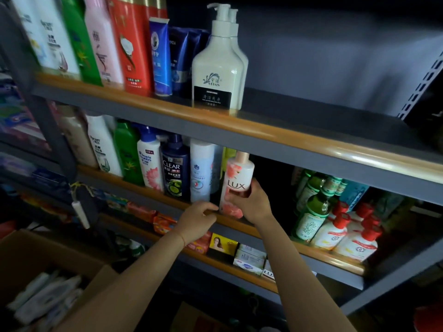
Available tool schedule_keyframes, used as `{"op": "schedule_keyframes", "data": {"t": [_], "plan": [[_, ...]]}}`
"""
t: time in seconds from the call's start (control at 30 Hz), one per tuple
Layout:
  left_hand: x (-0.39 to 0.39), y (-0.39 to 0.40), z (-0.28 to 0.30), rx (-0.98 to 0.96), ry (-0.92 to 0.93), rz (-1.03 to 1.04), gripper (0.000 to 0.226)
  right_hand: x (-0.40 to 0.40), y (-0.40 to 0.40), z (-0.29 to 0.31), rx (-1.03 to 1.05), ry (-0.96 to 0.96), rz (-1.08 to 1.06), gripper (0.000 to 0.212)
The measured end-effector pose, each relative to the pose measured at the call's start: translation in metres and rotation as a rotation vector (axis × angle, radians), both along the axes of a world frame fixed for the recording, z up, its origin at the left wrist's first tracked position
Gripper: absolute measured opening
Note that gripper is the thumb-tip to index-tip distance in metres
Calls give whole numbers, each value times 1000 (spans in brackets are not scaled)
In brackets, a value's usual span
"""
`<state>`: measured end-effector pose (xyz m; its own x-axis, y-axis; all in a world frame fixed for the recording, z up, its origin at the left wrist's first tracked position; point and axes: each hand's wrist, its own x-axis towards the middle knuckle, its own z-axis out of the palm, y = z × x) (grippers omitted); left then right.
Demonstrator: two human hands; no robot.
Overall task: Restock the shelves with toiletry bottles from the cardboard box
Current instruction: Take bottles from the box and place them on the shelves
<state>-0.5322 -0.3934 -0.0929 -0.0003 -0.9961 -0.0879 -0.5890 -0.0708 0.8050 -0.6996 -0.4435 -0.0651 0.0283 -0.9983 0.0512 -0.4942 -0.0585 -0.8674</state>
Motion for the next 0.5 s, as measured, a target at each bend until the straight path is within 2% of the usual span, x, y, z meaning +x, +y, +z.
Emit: {"op": "schedule_keyframes", "data": {"t": [0.17, 0.3, 0.43, 0.5], "plan": [[4, -2, -4, -6, 40, -9, 30, 8, -6, -4, 2, -17, -23, 60], [7, -4, -4, -6, 4, -37, 31, 3, -24, 0, 36, 22, -120, 69], [7, -6, -2, -18, -6, -58, 33, 0, -27, 6, 70, 41, -160, 66], [7, -5, -3, -32, 18, -46, 33, 3, -15, 8, 57, 45, -197, 75]]}}
